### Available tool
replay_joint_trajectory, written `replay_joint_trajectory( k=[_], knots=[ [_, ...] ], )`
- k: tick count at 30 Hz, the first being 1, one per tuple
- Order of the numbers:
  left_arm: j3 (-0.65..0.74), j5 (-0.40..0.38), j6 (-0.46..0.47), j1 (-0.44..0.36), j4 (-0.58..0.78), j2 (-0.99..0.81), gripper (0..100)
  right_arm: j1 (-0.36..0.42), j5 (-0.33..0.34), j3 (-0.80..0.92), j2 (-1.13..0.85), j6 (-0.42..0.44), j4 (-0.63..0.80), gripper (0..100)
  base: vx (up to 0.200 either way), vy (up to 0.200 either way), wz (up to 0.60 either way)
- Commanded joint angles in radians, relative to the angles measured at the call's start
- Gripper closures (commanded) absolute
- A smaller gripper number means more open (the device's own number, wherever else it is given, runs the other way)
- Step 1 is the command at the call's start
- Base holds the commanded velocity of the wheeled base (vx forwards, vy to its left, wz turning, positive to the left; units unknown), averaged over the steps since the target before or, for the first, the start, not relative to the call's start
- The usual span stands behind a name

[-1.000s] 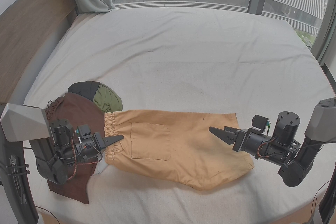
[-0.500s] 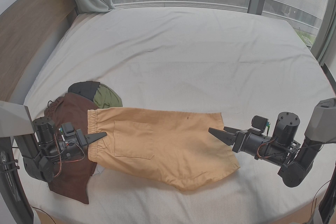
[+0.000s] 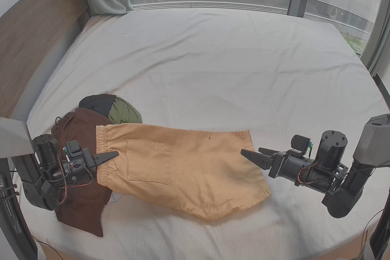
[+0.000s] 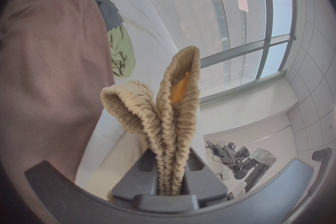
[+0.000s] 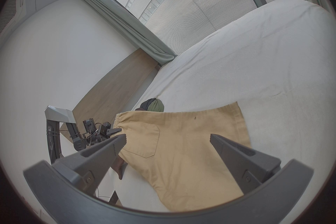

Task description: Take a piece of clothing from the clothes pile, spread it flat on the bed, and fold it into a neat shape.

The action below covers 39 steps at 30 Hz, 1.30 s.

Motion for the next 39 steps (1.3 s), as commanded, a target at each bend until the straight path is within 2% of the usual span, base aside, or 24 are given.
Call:
replay_joint_trajectory(
  k=[1, 10, 39],
  knots=[
    [-0.012, 0.010, -0.003, -0.043, 0.000, -0.020, 100, 0.006, 0.001, 0.000, 0.002, 0.001, -0.001, 0, 0.000, 0.000, 0.00],
    [-0.042, 0.097, -0.009, -0.158, 0.000, -0.031, 100, 0.006, 0.001, 0.000, 0.002, 0.001, -0.001, 0, 0.000, 0.000, 0.00],
    [-0.196, 0.161, -0.147, -0.398, 0.006, -0.019, 100, 0.005, 0.001, -0.009, 0.000, 0.001, -0.002, 0, 0.000, 0.000, 0.00]
  ],
)
